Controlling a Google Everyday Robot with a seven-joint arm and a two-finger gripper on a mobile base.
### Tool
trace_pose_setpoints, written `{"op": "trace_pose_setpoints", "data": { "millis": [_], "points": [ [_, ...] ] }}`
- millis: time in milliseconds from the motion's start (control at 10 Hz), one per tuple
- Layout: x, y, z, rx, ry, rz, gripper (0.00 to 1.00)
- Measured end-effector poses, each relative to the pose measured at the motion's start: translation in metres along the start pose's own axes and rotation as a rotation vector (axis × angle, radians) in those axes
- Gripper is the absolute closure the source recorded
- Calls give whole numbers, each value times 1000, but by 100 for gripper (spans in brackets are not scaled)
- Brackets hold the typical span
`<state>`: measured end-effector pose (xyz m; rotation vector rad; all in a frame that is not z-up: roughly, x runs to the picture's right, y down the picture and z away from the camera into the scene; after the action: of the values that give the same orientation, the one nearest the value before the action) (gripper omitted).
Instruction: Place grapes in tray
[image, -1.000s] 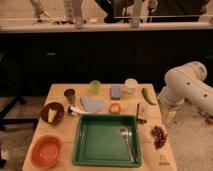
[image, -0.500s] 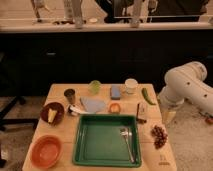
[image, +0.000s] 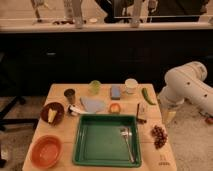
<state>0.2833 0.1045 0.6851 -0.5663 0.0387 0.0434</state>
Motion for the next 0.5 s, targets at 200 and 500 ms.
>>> {"op": "trace_pose_setpoints", "data": {
  "millis": [200,500],
  "points": [
    [1,-1,1,-2,-8,6,20],
    [5,2,10,-29,-10,21,20]
  ]
}}
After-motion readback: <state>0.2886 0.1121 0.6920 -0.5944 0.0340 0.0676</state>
